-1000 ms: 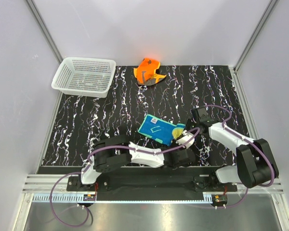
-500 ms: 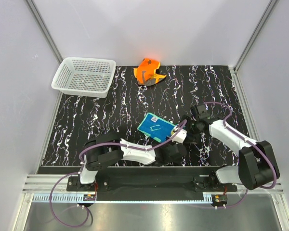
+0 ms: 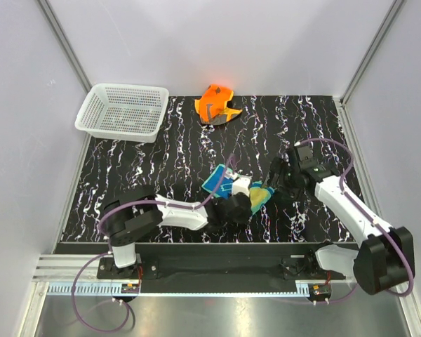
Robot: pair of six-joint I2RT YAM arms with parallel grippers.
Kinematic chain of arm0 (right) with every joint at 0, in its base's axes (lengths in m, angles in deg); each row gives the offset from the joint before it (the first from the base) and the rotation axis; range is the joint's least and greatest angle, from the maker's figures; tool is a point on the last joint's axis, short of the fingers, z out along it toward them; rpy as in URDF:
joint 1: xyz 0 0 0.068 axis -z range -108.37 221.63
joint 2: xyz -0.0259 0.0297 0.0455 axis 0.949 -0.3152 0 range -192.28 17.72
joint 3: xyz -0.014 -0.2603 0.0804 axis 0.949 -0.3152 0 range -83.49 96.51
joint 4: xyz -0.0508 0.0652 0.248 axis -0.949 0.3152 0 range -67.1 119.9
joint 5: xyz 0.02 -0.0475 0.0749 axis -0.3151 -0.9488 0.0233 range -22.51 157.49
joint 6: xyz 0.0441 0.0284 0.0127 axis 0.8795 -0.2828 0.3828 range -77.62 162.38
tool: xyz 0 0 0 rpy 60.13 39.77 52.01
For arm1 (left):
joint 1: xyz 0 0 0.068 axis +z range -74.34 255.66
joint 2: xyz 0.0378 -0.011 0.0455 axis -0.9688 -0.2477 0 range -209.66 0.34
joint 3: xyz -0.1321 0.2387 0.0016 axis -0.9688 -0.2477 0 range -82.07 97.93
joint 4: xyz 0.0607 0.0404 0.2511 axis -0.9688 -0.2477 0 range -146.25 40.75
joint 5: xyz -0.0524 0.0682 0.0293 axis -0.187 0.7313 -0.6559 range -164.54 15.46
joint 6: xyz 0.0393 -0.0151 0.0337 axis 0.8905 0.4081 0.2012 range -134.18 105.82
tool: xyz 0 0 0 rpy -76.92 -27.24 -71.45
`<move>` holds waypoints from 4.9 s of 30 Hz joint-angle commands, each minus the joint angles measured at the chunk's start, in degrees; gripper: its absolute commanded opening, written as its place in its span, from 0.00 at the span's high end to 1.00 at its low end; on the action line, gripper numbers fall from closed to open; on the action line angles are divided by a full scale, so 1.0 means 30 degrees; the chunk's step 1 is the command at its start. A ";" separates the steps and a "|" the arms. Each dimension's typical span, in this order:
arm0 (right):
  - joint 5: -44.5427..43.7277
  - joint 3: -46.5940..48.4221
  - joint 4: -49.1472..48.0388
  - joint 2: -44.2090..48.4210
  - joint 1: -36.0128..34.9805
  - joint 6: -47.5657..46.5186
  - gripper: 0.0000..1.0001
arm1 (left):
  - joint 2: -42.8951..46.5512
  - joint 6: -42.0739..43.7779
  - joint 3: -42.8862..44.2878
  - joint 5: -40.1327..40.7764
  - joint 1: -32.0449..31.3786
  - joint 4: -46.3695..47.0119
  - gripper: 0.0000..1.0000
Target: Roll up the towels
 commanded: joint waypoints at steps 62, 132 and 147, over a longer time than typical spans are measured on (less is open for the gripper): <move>0.5425 -0.6540 -1.2142 -0.0567 0.0214 0.0613 0.71 | -0.1041 -1.6271 -0.6765 -1.3961 0.4942 1.5441 0.44; 0.5277 -0.3405 -0.7565 -0.2792 -0.1633 -0.0355 0.77 | -0.3413 0.0786 0.7768 0.8365 -0.2705 -0.8914 1.00; -0.0168 -0.0769 -0.2967 -0.0659 -0.1488 -0.0562 0.09 | 0.1568 -0.1469 0.1412 0.1982 -0.0891 -0.3495 1.00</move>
